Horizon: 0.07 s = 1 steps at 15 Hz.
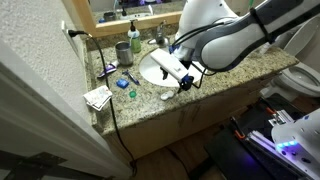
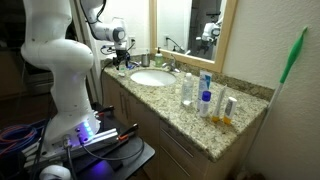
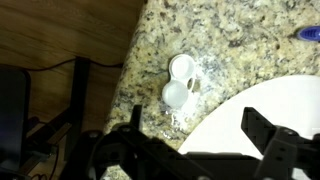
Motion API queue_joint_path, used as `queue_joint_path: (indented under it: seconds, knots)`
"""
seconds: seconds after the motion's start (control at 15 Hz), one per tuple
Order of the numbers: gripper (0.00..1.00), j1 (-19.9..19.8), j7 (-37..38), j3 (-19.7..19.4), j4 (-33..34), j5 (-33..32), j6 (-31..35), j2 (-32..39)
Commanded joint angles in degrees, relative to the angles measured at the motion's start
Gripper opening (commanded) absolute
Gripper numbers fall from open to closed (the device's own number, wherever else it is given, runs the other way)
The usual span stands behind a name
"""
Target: Put the clear cap upside down then put it on top of the right white object
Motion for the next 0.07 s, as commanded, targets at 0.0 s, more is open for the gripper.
queue_joint_path:
  seconds: [0.0]
  knots:
    - [1.0, -0.8, -0.1, 0.7, -0.2, 0.1, -0.3, -0.6]
